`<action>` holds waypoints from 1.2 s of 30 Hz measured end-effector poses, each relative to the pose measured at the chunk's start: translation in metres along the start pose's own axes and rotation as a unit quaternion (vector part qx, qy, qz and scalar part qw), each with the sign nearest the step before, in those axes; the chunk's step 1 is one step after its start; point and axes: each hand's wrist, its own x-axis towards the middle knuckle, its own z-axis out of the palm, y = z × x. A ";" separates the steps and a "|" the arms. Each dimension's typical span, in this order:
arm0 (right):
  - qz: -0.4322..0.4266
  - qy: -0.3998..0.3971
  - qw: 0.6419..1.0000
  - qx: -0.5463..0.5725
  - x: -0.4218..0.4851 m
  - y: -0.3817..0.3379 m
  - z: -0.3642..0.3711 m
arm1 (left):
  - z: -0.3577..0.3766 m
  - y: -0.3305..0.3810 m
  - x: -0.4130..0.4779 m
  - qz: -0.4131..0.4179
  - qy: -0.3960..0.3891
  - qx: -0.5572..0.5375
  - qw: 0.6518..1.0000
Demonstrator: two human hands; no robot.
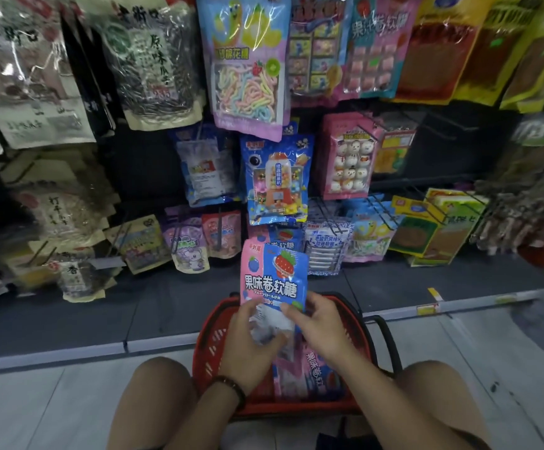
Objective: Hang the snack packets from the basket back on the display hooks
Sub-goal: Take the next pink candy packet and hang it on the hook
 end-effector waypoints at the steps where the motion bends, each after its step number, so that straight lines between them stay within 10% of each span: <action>1: -0.008 -0.013 1.000 -0.012 -0.003 -0.002 0.006 | 0.003 0.002 0.001 -0.007 -0.016 -0.015 1.000; 6: -0.006 -0.121 0.992 -0.038 -0.009 -0.012 0.015 | -0.003 0.004 0.015 0.007 0.048 -0.067 0.997; 12: -0.009 0.106 0.987 -0.123 0.022 -0.016 -0.022 | -0.031 -0.003 0.036 -0.069 -0.018 -0.040 0.997; 17: -0.014 -0.007 0.997 -0.076 0.038 -0.022 -0.037 | -0.039 0.002 0.054 -0.049 -0.044 -0.035 0.997; 27: -0.039 0.062 0.987 -0.141 0.079 -0.008 -0.049 | -0.027 0.001 0.099 -0.016 0.100 0.088 0.991; 36: 0.023 0.057 0.997 -0.036 0.143 0.034 -0.051 | 0.010 -0.026 0.168 -0.041 0.064 -0.004 0.997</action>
